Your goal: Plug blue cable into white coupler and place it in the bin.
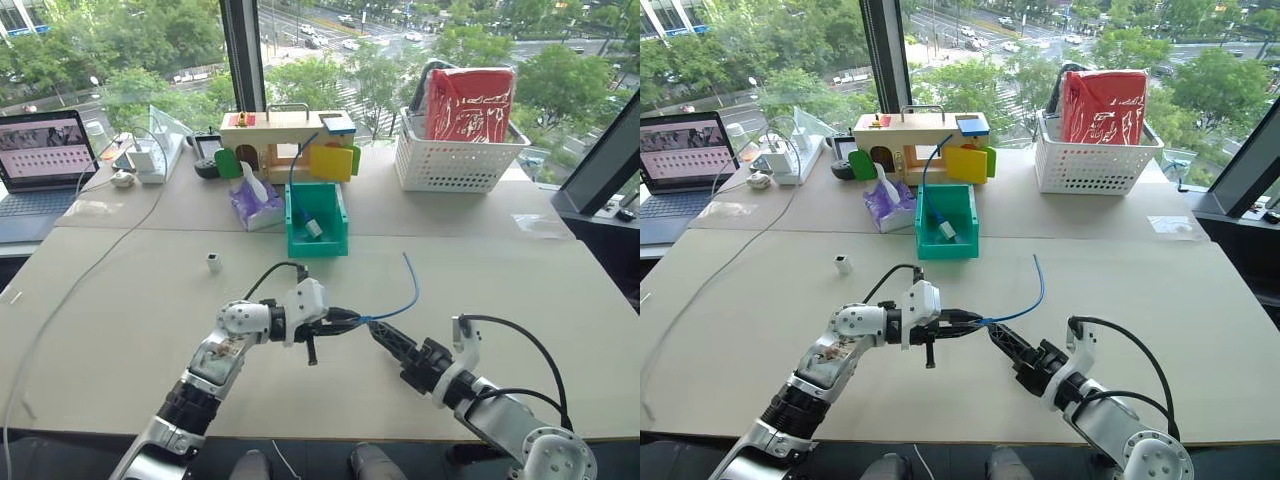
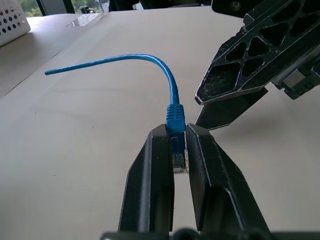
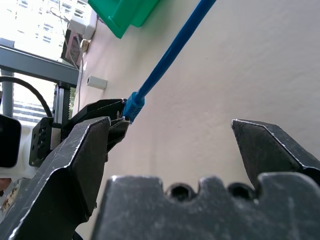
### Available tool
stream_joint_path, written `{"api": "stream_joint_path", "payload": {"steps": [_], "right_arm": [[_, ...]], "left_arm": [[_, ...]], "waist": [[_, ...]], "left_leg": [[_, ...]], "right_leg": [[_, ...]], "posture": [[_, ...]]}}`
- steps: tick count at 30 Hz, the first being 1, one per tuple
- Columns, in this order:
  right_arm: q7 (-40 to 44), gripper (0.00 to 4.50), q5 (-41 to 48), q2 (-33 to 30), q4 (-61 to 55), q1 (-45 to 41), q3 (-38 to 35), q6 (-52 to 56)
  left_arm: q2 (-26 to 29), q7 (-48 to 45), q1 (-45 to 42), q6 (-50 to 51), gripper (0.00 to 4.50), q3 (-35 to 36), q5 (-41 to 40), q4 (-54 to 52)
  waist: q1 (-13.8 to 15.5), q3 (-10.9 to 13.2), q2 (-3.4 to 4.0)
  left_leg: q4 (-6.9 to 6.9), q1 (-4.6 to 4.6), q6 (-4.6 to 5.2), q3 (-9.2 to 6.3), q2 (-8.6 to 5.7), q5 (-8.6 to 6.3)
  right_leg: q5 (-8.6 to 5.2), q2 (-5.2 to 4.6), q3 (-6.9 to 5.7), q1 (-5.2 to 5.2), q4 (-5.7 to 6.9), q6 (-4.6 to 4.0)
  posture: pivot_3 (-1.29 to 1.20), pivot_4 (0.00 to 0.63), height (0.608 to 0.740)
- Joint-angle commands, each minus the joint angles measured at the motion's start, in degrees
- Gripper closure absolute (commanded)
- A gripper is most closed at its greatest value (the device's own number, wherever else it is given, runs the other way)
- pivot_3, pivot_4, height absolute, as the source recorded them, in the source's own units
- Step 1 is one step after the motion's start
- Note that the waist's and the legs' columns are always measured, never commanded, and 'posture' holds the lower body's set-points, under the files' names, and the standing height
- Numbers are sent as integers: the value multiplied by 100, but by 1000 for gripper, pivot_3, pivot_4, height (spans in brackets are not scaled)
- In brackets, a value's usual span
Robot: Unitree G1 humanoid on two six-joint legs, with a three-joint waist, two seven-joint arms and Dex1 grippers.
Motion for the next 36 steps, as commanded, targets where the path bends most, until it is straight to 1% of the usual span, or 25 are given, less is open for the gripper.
{"api": "stream_joint_path", "payload": {"steps": [1, 6, 11, 13, 14, 15, 16, 22, 25, 29, 31, 32, 33, 34, 36], "right_arm": [[-336, 0, 589, -13, -64, 2, 232, -466], [-727, 0, 1129, -235, 4, 131, 622, -944], [-918, 0, 1462, -472, 2, 295, 972, -1418], [-949, 509, 1559, -567, 6, 336, 1063, -1587], [-966, 676, 1605, -623, 3, 354, 1116, -1671], [-980, 974, 1651, -676, 0, 373, 1176, -1776], [-992, 1398, 1687, -726, 3, 384, 1235, -1868], [-1019, 3507, 1857, -996, 4, 449, 1555, -2295], [-986, 4446, 1903, -1128, 31, 478, 1676, -2447], [-969, 4446, 1996, -1296, 36, 515, 1829, -2618], [-980, 4500, 2036, -1369, 38, 513, 1895, -2704], [-982, 4500, 2052, -1405, 39, 511, 1922, -2736], [-982, 4500, 2066, -1436, 39, 511, 1947, -2763], [-978, 4500, 2084, -1470, 43, 511, 1972, -2794], [-970, 4500, 2116, -1539, 50, 531, 2020, -2864]], "left_arm": [[-24, -10, 15, 82, 4470, -36, -159, -303], [-49, -36, 57, 161, 4470, -57, -263, -349], [-40, -6, 116, 196, 4470, -71, -286, -410], [-35, -12, 121, 191, 4470, -77, -288, -409], [-34, -15, 127, 188, 4470, -81, -289, -411], [-35, -17, 132, 187, 4470, -85, -291, -412], [-36, -21, 129, 183, 4470, -87, -293, -405], [-48, -24, 111, 159, 4470, -99, -287, -375], [-57, -23, 99, 150, 4470, -112, -291, -356], [-72, -20, 85, 181, 4470, -109, -307, -333], [-98, -20, 66, 298, 3465, -70, -386, -303], [-110, -86, 64, 500, 3238, -24, -560, -343], [-101, -163, 70, 640, 2888, -1, -688, -398], [-82, -190, 63, 670, 2445, 1, -714, -426], [-60, -18, 20, 562, 1781, 98, -619, -385]], "waist": [[-14, -1, 2], [-25, -1, 2], [-36, -1, 2], [-41, -1, 2], [-42, -1, 2], [-43, -1, 2], [-45, -1, 2], [-54, -1, 2], [-56, -1, 2], [-54, -1, 2], [-54, -1, 2], [-55, -1, 2], [-54, -1, 2], [-55, -1, 2], [-54, -1, 2]], "left_leg": [[0, 3, 0, 0, 0, 0], [0, 0, 0, -1, 0, 0], [0, -1, 0, -2, 0, 0], [0, -1, 0, -3, 0, 0], [0, -1, 0, -3, 0, 0], [-1, -1, 0, -3, 0, 0], [0, -1, 0, -3, 0, 0], [-1, -1, 0, -4, 0, 0], [0, -1, 0, -3, 0, 0], [-1, -1, 0, -3, 0, 0], [-1, -1, 0, -4, 0, 0], [0, -1, 0, -3, 0, 0], [-1, -1, 0, -4, 0, 0], [-1, -1, 0, -4, 0, 0], [-1, -1, 0, -4, 0, 0]], "right_leg": [[-1, 1, 0, 2, 1, -1], [-4, -1, 0, 1, 0, -3], [-4, 0, 0, 1, 0, -3], [-4, 0, 0, 1, 0, -3], [-5, 0, 0, 1, -1, -3], [-5, 0, 0, 1, -1, -3], [-5, -1, 0, 1, -1, -4], [-6, -1, -1, 1, -1, -5], [-6, -1, -1, 2, -3, -4], [-6, 0, -1, 3, -2, -5], [-6, 0, -1, 3, -3, -5], [-6, 0, -1, 3, -3, -5], [-6, 0, -1, 3, -3, -5], [-6, 0, -1, 2, -2, -5], [-6, 0, -1, 2, -3, -5]], "posture": [[0, 150, 715], [0, 150, 715], [0, 150, 715], [0, 150, 715], [0, 150, 715], [0, 150, 715], [0, 150, 715], [0, 150, 715], [0, 150, 715], [0, 150, 715], [0, 150, 715], [0, 150, 715], [0, 150, 715], [0, 150, 715], [0, 150, 715]]}}
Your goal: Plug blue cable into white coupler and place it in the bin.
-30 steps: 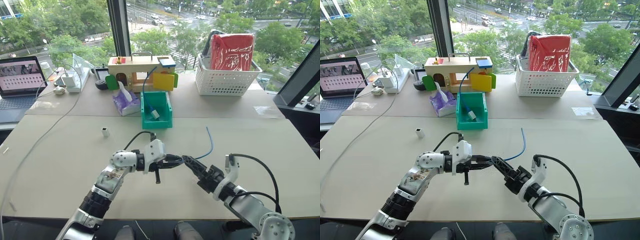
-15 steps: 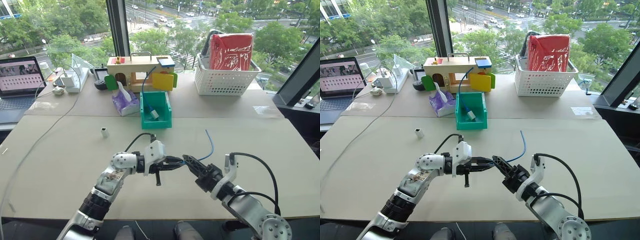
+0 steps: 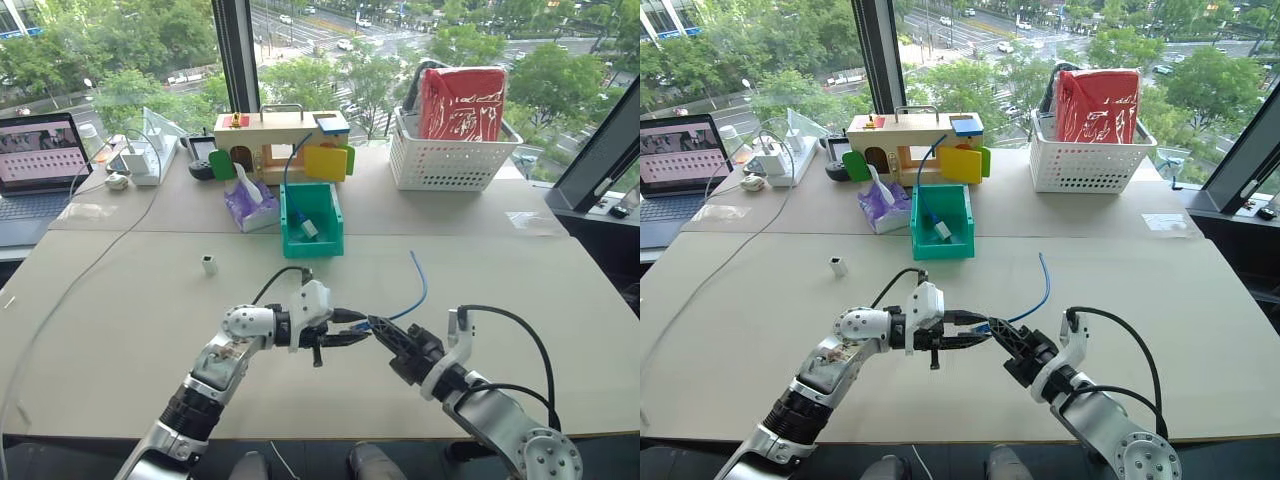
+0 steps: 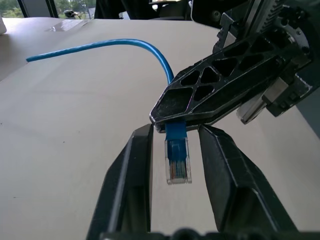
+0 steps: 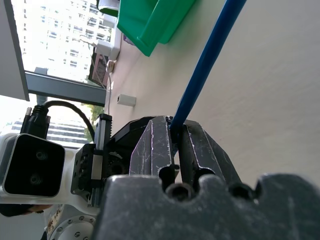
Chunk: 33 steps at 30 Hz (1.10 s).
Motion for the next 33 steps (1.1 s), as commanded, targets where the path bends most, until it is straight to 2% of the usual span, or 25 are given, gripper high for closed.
{"api": "stream_joint_path", "payload": {"steps": [1, 4, 5, 11, 16, 20, 23, 27, 33], "right_arm": [[97, 4500, 199, -132, -132, -12, 52, -219], [117, 4500, 206, -200, -104, 40, -52, -411], [103, 4500, 203, -190, -95, 62, -98, -502], [11, 4500, 319, -244, -88, 91, 12, -694], [68, 4500, 448, -438, 111, -57, 143, -600], [88, 4500, 543, -557, 249, -188, 258, -585], [79, 4500, 605, -646, 293, -227, 315, -571], [-55, 4500, 813, -703, 323, -184, 357, -627], [-161, 4500, 872, -719, 186, -147, 377, -761]], "left_arm": [[40, 165, -116, -60, 1431, 255, -78, -174], [301, 60, -162, -24, 197, 706, -382, -233], [428, -64, -156, 8, 68, 855, -532, -301], [1085, 195, -96, 141, 68, 1924, -908, -362], [1570, 459, 105, 621, 68, 2998, -1536, -328], [1385, 1482, 163, 255, 68, 3767, -1371, 475], [1368, 1794, 236, 23, 68, 3899, -1192, 766], [1248, 2508, 503, -689, 68, 3747, -445, 1164], [738, 3137, 352, -957, 68, 3367, 32, 1912]], "waist": [[2, 0, 0], [-1, 0, 0], [-9, 0, 0], [-19, 0, 0], [-53, 0, 0], [-39, 1, 1], [-29, 1, -1], [14, 1, -1], [103, 1, -3]], "left_leg": [[0, 0, 0, 0, 0, 0], [0, 0, 0, 0, 0, 0], [0, 0, 0, 0, 0, 0], [-1, 0, 0, 0, 1, 0], [-4, 0, 0, 0, 3, 0], [-4, 3, 0, 0, 4, 0], [-4, 2, 0, -1, 4, 0], [-5, -3, 0, -1, 4, 0], [-4, -2, 0, 0, 3, 0]], "right_leg": [[0, -1, 0, 0, 0, 0], [0, 0, 0, -1, 1, 0], [0, 1, 0, -1, 1, 0], [-1, -1, -2, -1, 0, -2], [-3, 0, -3, -3, 1, -5], [-4, 0, -7, -1, 0, -7], [-5, 0, -8, 0, -1, -7], [-3, -1, -9, -1, -6, -9], [-3, -2, -9, 1, -5, -9]], "posture": [[0, 150, 715], [0, 150, 715], [0, 150, 715], [0, 150, 715], [0, 150, 715], [0, 150, 715], [0, 150, 715], [0, 150, 715], [0, 150, 715]]}}
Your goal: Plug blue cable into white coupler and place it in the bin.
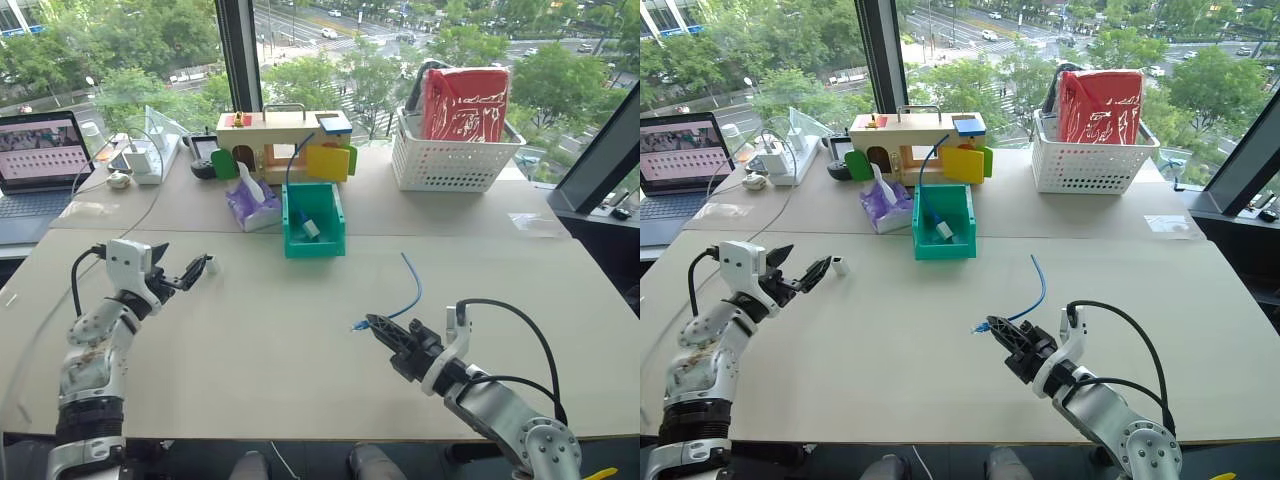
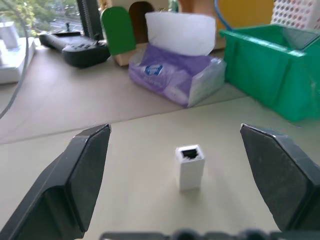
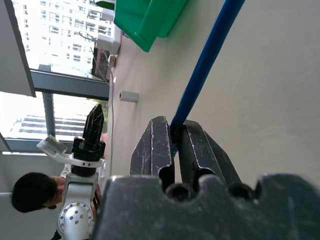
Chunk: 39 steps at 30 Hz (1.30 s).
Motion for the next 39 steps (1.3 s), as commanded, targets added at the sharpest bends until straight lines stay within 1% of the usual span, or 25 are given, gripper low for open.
{"api": "stream_joint_path", "payload": {"steps": [1, 3, 8, 14, 16, 17, 22, 25, 26, 28, 31, 34, 37, 39], "right_arm": [[-47, 4500, 151, -31, -234, 1, -45, -159], [-72, 4500, 137, -28, -279, 18, -43, -201], [-113, 4500, 82, -17, -392, 92, -32, -316], [-133, 4500, 40, -8, -453, 132, -3, -430], [-136, 4500, 46, -25, -460, 145, 7, -450], [-139, 4500, 47, -34, -462, 141, 12, -456], [-155, 4500, 42, -58, -518, 197, 7, -484], [-167, 4500, 16, -46, -555, 227, -40, -547], [-165, 4500, -7, -40, -567, 235, -58, -574], [-142, 4500, -120, -25, -596, 242, -109, -656], [-125, 4500, -306, 4, -627, 243, -189, -818], [-96, 4500, -525, 31, -645, 246, -300, -994], [-72, 4500, -619, 42, -681, 280, -361, -1079], [1, 4500, -822, -51, -767, 344, -331, -1043]], "left_arm": [[-118, 268, -213, -256, 68, -147, 214, 297], [-199, 326, -418, -335, 68, -229, 272, 760], [-266, 281, -852, -622, 68, -402, 408, 1476], [-249, 183, -1362, -927, 68, -607, 621, 2428], [-280, 145, -1598, -966, 572, -638, 657, 2820], [-290, 110, -1709, -968, 713, -657, 674, 2997], [-279, 67, -1949, -1115, 2584, -713, 785, 3471], [-333, -238, -1934, -1312, 3690, -833, 801, 3341], [-380, -480, -1908, -1334, 3832, -901, 742, 3176], [-491, -1181, -1772, -1253, 3810, -1162, 550, 2538], [-547, -1917, -1535, -1018, 3810, -1560, 459, 1692], [-563, -2224, -1414, -715, 3810, -2044, 625, 1104], [-663, -2540, -1376, -439, 3810, -2392, 544, 601], [-749, -2921, -1320, -295, 3810, -2730, 462, 214]], "waist": [[11, 0, -2], [12, 0, -3], [13, -1, -4], [19, -2, -4], [31, -3, -4], [43, -3, -3], [66, -7, 0], [73, -10, 1], [77, -10, 1], [101, -10, 1], [140, -10, 0], [124, -10, 0], [102, -10, 0], [93, -10, 1]], "left_leg": [[0, -1, 0, 0, 0, 0], [0, -3, 0, 0, 0, 0], [0, -2, 0, -1, 0, 0], [0, 0, 0, -1, -1, 0], [0, 2, 0, -1, -2, 0], [0, 2, 0, -1, -2, 0], [2, 4, 0, -1, -3, 0], [2, 4, 0, -1, -3, 0], [2, 3, 0, -1, -2, 0], [2, 2, 0, -1, -3, 0], [1, -6, 0, -1, -4, 0], [0, -9, 0, -1, -3, 0], [0, -4, 0, -2, -3, 0], [0, -3, 0, -2, -3, 0]], "right_leg": [[0, 0, 0, 0, 0, 0], [1, 1, -1, -2, 0, -1], [0, 1, -2, 0, 1, 0], [1, 1, -2, 1, 4, -1], [1, 0, -2, 5, 4, 0], [0, 0, -2, 5, 5, 1], [-1, 0, -2, 8, 6, 3], [0, 0, -2, 8, 6, 2], [0, 0, -2, 6, 7, 2], [1, -1, -2, 7, 4, 0], [7, -2, -2, 5, 0, -10], [18, 0, -2, 0, -1, -30], [17, 0, -1, 2, 2, -28], [17, 0, -1, 3, 2, -28]], "posture": [[0, 150, 715], [0, 150, 715], [0, 150, 715], [0, 150, 715], [0, 150, 715], [0, 150, 715], [0, 150, 715], [0, 150, 715], [0, 150, 715], [0, 150, 715], [0, 150, 715], [0, 150, 715], [0, 150, 715], [0, 150, 715]]}}
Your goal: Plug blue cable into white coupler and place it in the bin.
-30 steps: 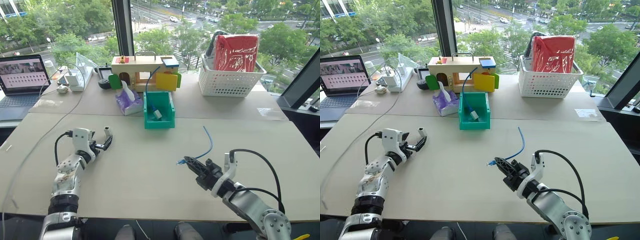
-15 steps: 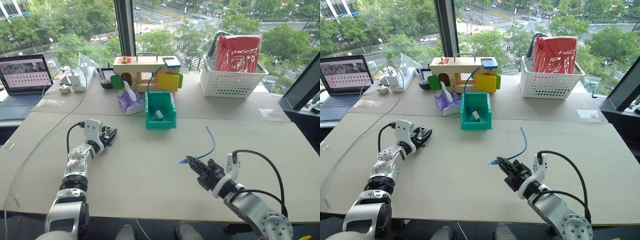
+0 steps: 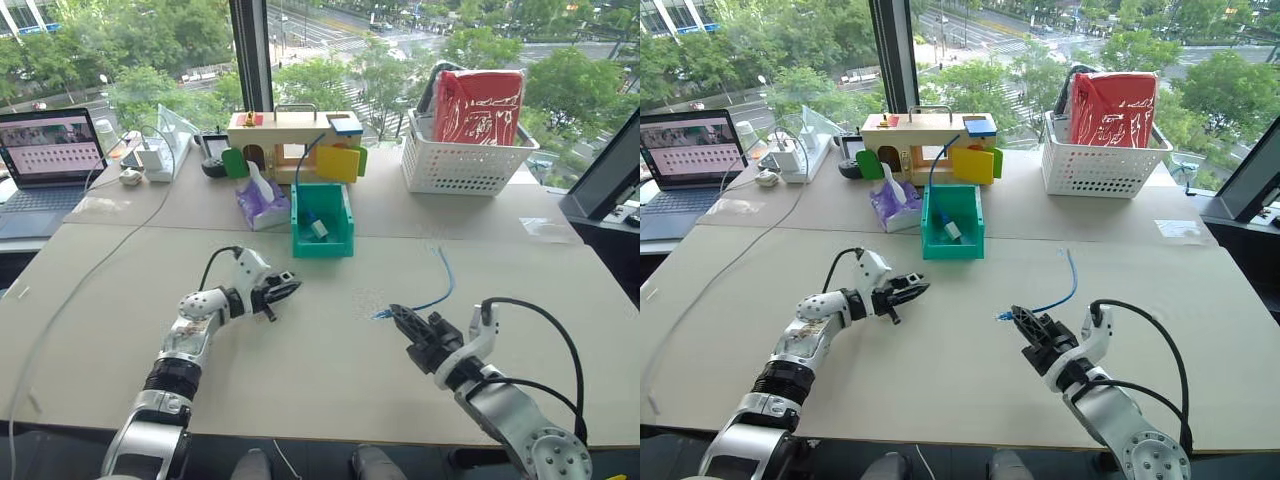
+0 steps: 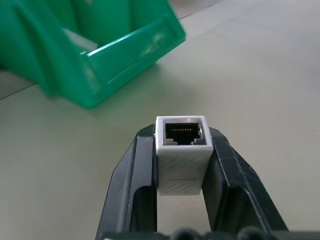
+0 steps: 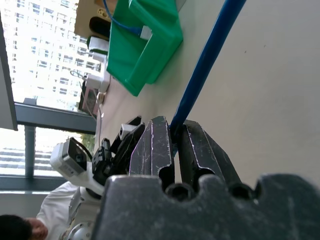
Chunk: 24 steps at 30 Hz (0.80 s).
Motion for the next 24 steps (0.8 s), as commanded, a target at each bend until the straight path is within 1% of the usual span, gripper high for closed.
{"api": "stream_joint_path", "payload": {"steps": [1, 6, 9, 12, 15, 18, 21, 24], "right_arm": [[187, 4500, -288, -114, -374, 103, -43, -24], [333, 4500, -769, -320, -504, 245, 99, 67], [339, 4500, -846, -284, -575, 287, 109, 4], [344, 4500, -959, -294, -632, 313, 126, 6], [360, 4500, -1060, -345, -661, 280, 103, 7], [324, 4500, -1051, -334, -679, 192, 71, -24], [305, 4500, -1082, -299, -706, 140, 114, -29], [290, 4500, -1127, -258, -702, 64, 155, -27]], "left_arm": [[-128, -610, 69, 238, 3810, -506, -162, -766], [-300, -1014, 115, 339, 3810, -977, -149, -1026], [-418, -978, 40, 273, 3810, -1202, 75, -839], [-294, -629, -114, 52, 3810, -1687, 933, -532], [-285, -382, -228, 492, 3810, -1945, 1344, -492], [-292, -362, -360, 1077, 3810, -2138, 1531, -714], [-234, -593, -534, 1892, 3810, -2303, 1559, -1102], [-238, -826, -641, 2759, 3810, -2429, 1388, -1464]], "waist": [[1, 0, 0], [-25, 0, 0], [-50, 0, 0], [-64, 0, 0], [-63, -3, 1], [-64, -13, 2], [-71, -17, 1], [-89, -17, 2]], "left_leg": [[0, 0, 0, 0, 0, 0], [0, 0, 0, 0, 0, 0], [1, 2, 0, -1, 0, 0], [1, 2, 0, -3, -1, 0], [2, 6, 1, -5, -2, 0], [13, 7, 1, -5, -4, 0], [16, 16, 1, -6, -5, 0], [16, 15, 1, -7, -5, 0]], "right_leg": [[0, 0, 0, 0, 0, 0], [-1, 0, 0, 0, -1, 0], [-3, 0, 0, 1, 0, 4], [-7, 0, 0, 2, 0, 10], [-16, 0, 0, 9, 0, 24], [-22, -1, 2, 17, 0, 35], [-23, 0, 4, 24, 0, 37], [-26, 0, 4, 23, 1, 36]], "posture": [[0, 150, 715], [0, 150, 715], [0, 150, 715], [0, 150, 715], [0, 150, 715], [0, 150, 715], [0, 150, 715], [0, 150, 715]]}}
